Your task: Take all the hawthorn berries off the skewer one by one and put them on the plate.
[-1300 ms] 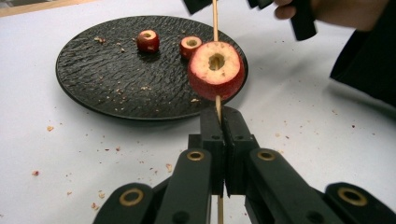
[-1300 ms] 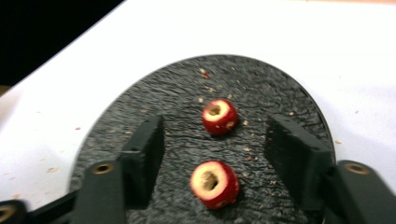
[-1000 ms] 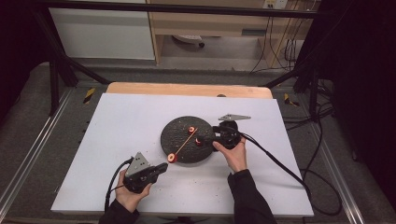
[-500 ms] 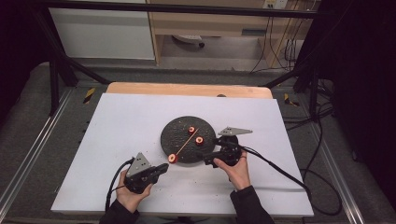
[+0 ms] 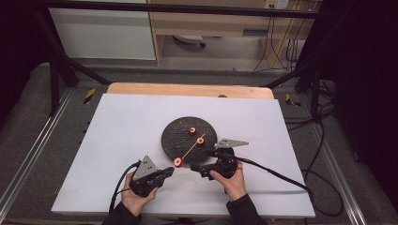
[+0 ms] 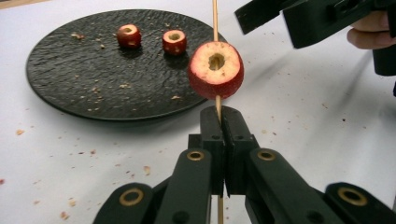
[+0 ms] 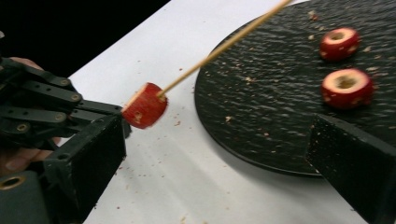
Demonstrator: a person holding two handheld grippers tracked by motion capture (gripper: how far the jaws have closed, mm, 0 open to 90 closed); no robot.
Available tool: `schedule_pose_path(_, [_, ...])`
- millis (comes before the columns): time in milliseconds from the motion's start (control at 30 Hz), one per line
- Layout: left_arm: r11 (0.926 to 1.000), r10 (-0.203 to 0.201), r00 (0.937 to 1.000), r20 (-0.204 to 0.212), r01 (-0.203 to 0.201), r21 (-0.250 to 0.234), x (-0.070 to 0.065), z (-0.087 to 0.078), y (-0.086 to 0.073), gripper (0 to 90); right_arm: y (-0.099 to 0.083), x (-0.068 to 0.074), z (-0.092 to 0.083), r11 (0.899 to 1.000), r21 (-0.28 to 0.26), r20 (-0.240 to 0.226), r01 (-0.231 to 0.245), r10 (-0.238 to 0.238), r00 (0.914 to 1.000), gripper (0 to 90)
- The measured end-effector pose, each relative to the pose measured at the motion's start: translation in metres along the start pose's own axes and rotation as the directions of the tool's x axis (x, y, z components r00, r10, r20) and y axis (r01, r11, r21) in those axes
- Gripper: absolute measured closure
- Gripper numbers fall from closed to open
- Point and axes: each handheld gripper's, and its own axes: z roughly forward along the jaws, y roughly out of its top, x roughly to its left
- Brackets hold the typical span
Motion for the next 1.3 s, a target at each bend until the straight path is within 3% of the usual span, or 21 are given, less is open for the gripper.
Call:
schedule_pose_path(300, [0.9997,0.019,0.9997,0.012,-0.020,0.016,-0.012,0.011,0.001,88.4,-0.006,0.003,0.005,1.000,-0.005,-0.043,-0.013,0.012,0.9990,19.2])
schedule_pose_path(800, [0.9992,0.034,0.9991,0.027,-0.034,0.018,-0.021,0.020,0.004,88.3,-0.009,0.004,0.009,1.000,0.013,-0.115,-0.028,0.029,0.9929,50.1])
schedule_pose_path(1300, [0.9991,0.040,0.9989,0.024,-0.040,0.015,-0.022,0.020,0.004,88.3,-0.010,0.004,0.010,0.998,0.039,-0.153,-0.043,0.048,0.9871,60.9])
